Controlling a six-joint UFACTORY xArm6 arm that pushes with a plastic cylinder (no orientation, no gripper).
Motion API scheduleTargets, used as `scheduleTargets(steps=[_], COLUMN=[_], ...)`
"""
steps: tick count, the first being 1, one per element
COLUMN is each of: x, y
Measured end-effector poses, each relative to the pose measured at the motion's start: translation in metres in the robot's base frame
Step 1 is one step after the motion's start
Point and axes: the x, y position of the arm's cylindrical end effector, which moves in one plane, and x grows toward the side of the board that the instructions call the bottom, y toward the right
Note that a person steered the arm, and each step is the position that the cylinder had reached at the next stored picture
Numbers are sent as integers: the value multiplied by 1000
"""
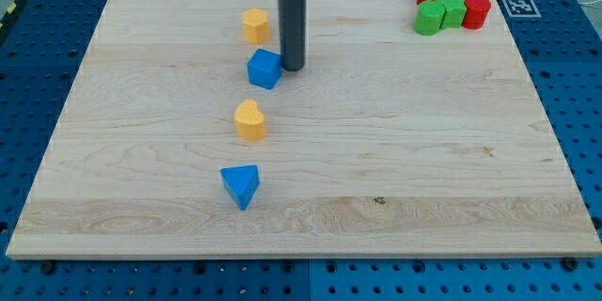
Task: Move red star above yellow hexagon
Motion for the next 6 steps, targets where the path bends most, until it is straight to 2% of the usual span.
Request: scheduleTargets(steps=[1,2,5,6], x=[-13,-27,-28,-28], y=[-22,-5,113,127])
